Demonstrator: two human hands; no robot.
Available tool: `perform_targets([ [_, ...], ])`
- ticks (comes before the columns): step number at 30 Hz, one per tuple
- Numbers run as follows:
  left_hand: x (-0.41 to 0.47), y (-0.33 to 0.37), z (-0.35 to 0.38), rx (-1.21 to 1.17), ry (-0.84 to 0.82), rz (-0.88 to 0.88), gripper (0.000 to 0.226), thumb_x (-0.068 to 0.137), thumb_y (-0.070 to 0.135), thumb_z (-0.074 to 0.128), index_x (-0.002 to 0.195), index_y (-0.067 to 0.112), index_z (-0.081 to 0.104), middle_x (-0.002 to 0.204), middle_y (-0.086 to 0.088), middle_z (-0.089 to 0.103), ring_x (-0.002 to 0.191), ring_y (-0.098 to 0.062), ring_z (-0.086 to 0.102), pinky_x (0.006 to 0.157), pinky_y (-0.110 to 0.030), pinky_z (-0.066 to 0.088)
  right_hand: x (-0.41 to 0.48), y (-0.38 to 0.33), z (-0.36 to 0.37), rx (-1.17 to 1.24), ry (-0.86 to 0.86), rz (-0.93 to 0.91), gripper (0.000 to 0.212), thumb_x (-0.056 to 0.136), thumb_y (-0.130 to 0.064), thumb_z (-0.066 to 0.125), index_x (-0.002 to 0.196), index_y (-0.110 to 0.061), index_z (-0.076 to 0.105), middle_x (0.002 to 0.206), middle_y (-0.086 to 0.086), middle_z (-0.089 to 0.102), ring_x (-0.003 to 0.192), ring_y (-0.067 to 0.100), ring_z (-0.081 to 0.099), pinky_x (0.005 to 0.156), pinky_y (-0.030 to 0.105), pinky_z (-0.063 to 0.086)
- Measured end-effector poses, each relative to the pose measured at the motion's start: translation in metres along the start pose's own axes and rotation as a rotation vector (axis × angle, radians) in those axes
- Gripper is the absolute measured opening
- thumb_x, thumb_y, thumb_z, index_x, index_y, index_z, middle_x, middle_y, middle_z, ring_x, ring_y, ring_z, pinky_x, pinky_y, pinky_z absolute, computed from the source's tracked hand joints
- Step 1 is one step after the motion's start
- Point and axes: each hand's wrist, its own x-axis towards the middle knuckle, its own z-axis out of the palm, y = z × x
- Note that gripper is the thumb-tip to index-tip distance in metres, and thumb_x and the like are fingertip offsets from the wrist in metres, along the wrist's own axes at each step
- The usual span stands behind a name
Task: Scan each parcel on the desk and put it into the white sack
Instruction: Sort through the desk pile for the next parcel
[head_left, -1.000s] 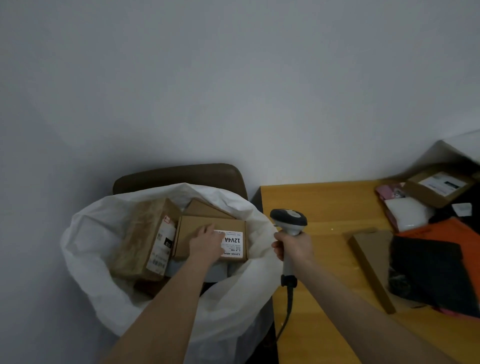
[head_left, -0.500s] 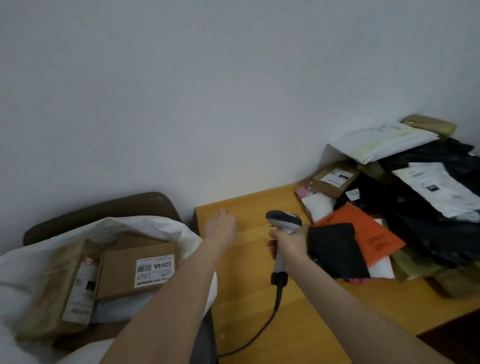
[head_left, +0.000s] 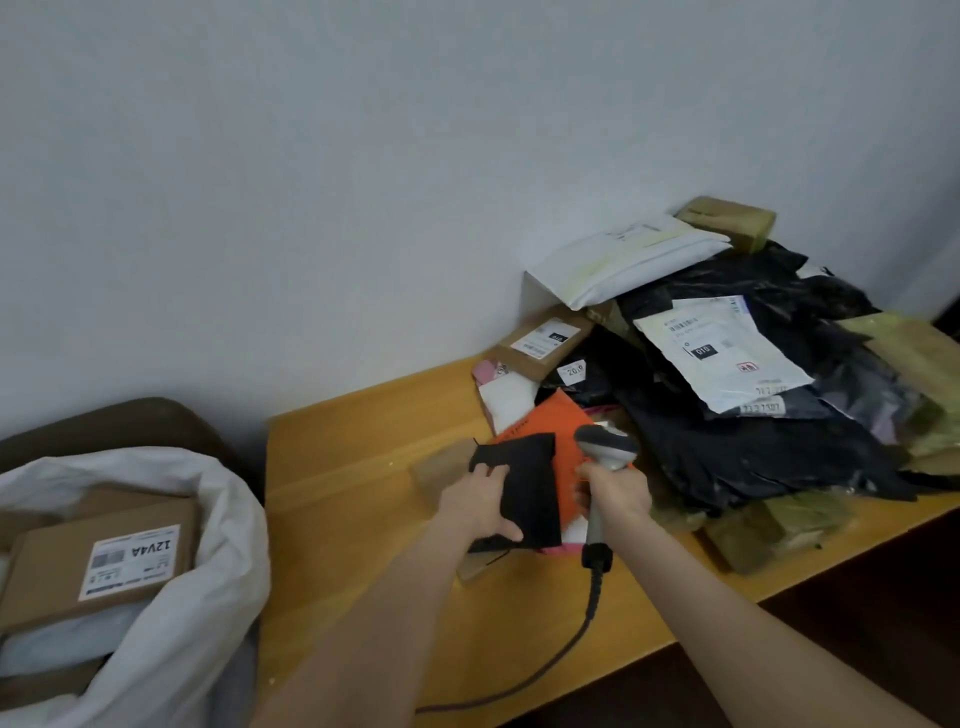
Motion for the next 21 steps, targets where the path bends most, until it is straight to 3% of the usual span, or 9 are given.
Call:
perform_targets([
  [3,0.007,0.015,0.034,0.033,-0.047,-0.014,0.121,0.07,0.049,0.079,0.153,0.02,-0.004,0.159,-0.01,0.007,0.143,-0.033,0.02,0.111,-0.049,0.032,0.034,0.016,-0.005,-0.022,-0.083,0.057,0.029,0.065,-0.025,0.078,0.081,-0.003,0.068,0.081,0.017,0.071,0.081,0.037,0.069,0.082,0.053,0.057],
  [5,0.011,0.019,0.049,0.064,-0.032,-0.046,0.122,0.072,0.044,0.078,0.152,0.02,-0.01,0.16,-0.009,-0.003,0.145,-0.032,0.011,0.115,-0.048,0.024,0.036,0.022,-0.004,-0.025,-0.16,0.101,0.043,0.062,-0.025,0.08,0.096,-0.004,0.064,0.092,0.017,0.068,0.087,0.037,0.067,0.082,0.053,0.056],
  [7,0.013,0.02,0.058,0.087,0.027,-0.073,0.117,0.076,0.037,0.077,0.152,0.02,-0.01,0.16,-0.009,-0.003,0.146,-0.03,0.011,0.115,-0.044,0.026,0.024,0.023,-0.001,0.012,-0.22,0.134,0.043,0.065,-0.021,0.08,0.099,-0.005,0.062,0.093,0.018,0.066,0.086,0.037,0.066,0.081,0.052,0.057],
  [9,0.015,0.018,0.062,0.103,0.09,-0.07,0.106,0.081,0.033,0.072,0.153,0.02,-0.004,0.159,-0.009,0.005,0.143,-0.029,0.019,0.11,-0.04,0.035,0.02,0.025,0.003,0.069,-0.286,0.171,0.027,0.076,-0.01,0.076,0.098,-0.005,0.06,0.092,0.019,0.066,0.083,0.037,0.066,0.078,0.05,0.058],
  [11,0.016,0.014,0.06,0.104,0.146,-0.049,0.084,0.086,0.032,0.065,0.152,0.02,0.014,0.154,-0.007,0.022,0.135,-0.027,0.036,0.101,-0.037,0.044,0.02,0.026,0.008,0.131,-0.36,0.196,0.019,0.082,-0.007,0.072,0.098,-0.001,0.062,0.094,0.021,0.069,0.079,0.035,0.069,0.076,0.048,0.059],
  [14,0.009,0.01,0.05,0.069,0.262,-0.013,0.029,0.093,0.025,0.05,0.121,0.02,0.057,0.123,0.0,0.055,0.106,-0.022,0.059,0.082,-0.034,0.051,0.021,0.02,0.014,0.219,-0.41,0.176,0.023,0.084,-0.009,0.071,0.102,0.004,0.064,0.098,0.02,0.07,0.076,0.029,0.07,0.066,0.038,0.061],
  [16,0.003,0.006,0.037,-0.027,0.372,-0.059,0.019,0.096,0.022,0.045,0.102,0.021,0.062,0.104,0.002,0.064,0.092,-0.019,0.063,0.075,-0.033,0.052,0.02,0.011,0.015,0.269,-0.365,0.131,0.018,0.084,-0.006,0.07,0.099,0.002,0.065,0.094,0.017,0.071,0.077,0.027,0.071,0.064,0.034,0.06],
  [19,0.001,-0.007,-0.004,-0.277,0.518,-0.168,0.015,0.098,0.025,0.046,0.099,0.023,0.062,0.095,0.005,0.067,0.086,-0.015,0.062,0.073,-0.029,0.051,0.015,-0.008,0.009,0.315,-0.289,0.06,0.011,0.085,-0.005,0.07,0.094,-0.003,0.064,0.085,0.014,0.07,0.072,0.023,0.069,0.068,0.033,0.059],
  [21,0.0,-0.018,-0.038,-0.335,0.451,-0.091,0.01,0.095,0.027,0.054,0.099,0.024,0.063,0.1,0.005,0.067,0.093,-0.013,0.062,0.08,-0.03,0.051,0.013,-0.019,0.003,0.334,-0.27,0.019,0.011,0.085,-0.004,0.07,0.092,-0.005,0.062,0.08,0.012,0.069,0.068,0.021,0.067,0.064,0.031,0.057],
])
